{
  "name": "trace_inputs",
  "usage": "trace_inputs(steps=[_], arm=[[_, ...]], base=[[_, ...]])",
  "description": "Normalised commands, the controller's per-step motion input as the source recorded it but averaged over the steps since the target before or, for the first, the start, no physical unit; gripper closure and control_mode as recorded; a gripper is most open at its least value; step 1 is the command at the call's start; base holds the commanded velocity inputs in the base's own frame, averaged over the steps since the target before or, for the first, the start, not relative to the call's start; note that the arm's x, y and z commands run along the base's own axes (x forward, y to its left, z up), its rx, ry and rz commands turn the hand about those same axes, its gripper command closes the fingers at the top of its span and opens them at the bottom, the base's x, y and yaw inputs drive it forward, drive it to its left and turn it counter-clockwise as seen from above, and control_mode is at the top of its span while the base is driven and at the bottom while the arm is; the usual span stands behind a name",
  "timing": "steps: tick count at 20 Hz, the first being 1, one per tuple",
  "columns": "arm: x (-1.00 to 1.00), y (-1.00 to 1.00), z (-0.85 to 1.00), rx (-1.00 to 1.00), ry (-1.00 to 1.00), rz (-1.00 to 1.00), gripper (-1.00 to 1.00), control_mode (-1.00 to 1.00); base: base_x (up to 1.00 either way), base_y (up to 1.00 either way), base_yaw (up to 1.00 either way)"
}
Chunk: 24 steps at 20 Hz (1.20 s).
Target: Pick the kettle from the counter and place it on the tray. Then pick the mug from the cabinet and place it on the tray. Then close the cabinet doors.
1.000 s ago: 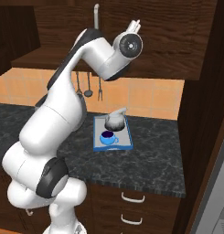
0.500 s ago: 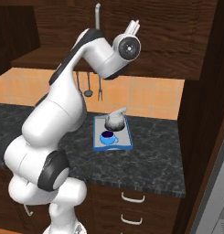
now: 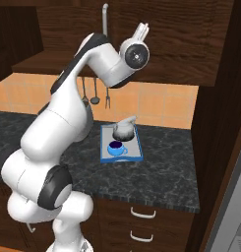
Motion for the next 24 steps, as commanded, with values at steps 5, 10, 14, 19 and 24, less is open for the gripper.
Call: trace_inputs(steps=[5, 10, 14, 19, 24], arm=[[-0.51, 0.04, 0.0, -0.04, 0.0, 0.0, 1.0, -1.0], [-0.73, 0.03, 0.0, -0.05, 0.0, 0.0, 1.0, -1.0], [-0.88, 0.34, 0.0, -0.1, 0.01, -0.01, 1.0, -1.0], [-0.15, 0.27, 0.0, -0.11, 0.1, 0.0, 1.0, -1.0], [-0.63, 0.63, 0.0, -0.02, -0.1, 0.0, 1.0, -1.0]], base=[[0.0, 0.0, 0.0], [0.0, 0.0, 0.0], [0.0, 0.0, 0.0], [0.0, 0.0, 0.0], [0.0, 0.0, 0.0]])
